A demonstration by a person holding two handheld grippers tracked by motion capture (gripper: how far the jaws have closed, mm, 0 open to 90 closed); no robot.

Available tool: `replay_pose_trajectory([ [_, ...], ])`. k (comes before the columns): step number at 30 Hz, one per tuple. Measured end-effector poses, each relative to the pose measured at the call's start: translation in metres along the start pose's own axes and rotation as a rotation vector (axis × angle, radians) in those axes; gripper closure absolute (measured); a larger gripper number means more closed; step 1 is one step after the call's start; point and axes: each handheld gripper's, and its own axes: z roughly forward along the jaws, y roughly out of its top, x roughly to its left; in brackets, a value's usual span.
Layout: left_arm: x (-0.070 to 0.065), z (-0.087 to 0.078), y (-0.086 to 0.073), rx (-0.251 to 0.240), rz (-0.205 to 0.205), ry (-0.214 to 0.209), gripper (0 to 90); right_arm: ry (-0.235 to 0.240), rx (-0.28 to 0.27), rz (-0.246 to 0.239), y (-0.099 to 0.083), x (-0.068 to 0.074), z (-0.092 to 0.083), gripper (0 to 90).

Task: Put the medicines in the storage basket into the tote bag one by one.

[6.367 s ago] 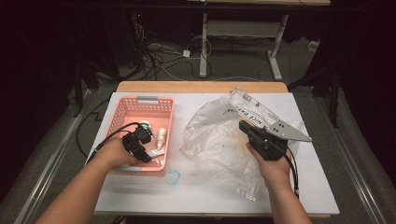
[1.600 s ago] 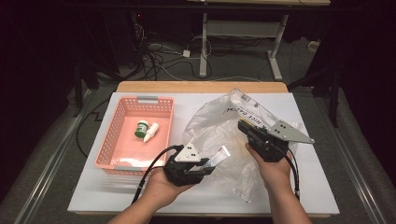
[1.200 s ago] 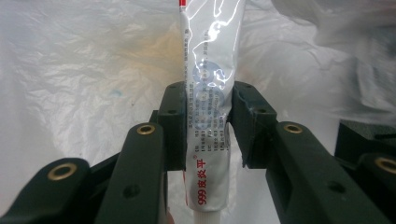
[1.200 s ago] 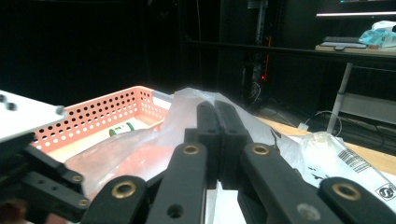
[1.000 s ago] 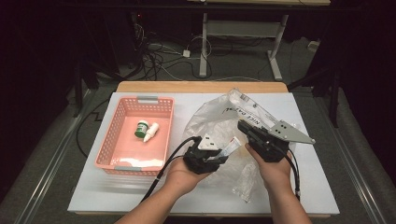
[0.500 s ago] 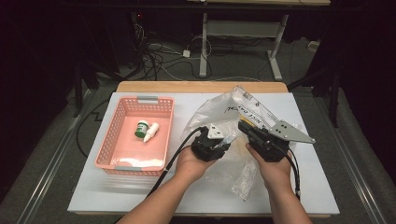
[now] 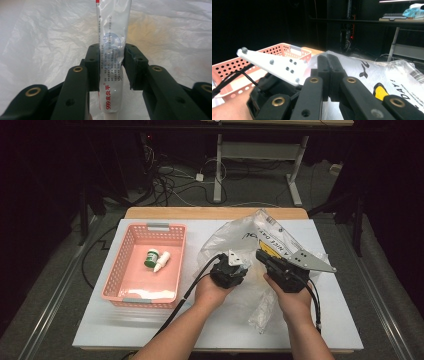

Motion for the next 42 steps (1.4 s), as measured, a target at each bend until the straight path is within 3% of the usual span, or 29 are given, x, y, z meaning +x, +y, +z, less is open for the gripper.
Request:
replay_pose_trajectory([
  [7,-0.003,0.013,0.001,0.010,0.003,0.005,66.0,-0.007,0.005,0.008,-0.001,-0.002,0.000,90.0],
  [17,-0.004,0.017,0.000,0.014,-0.008,-0.012,63.7,-0.009,0.009,0.011,-0.003,-0.004,0.001,90.0],
  [25,-0.009,0.008,0.001,0.017,-0.016,-0.070,50.7,-0.012,0.014,0.019,-0.004,-0.006,0.001,90.0],
  [35,-0.015,-0.015,-0.006,-0.023,-0.029,-0.156,39.6,-0.015,0.007,0.017,-0.003,-0.006,0.000,90.0],
  [40,-0.019,-0.030,-0.012,-0.036,-0.005,-0.164,30.6,-0.019,0.004,0.022,-0.002,-0.005,-0.002,90.0],
  [42,-0.021,-0.036,-0.015,-0.033,-0.010,-0.169,22.5,-0.019,0.002,0.014,-0.001,-0.006,-0.003,90.0],
])
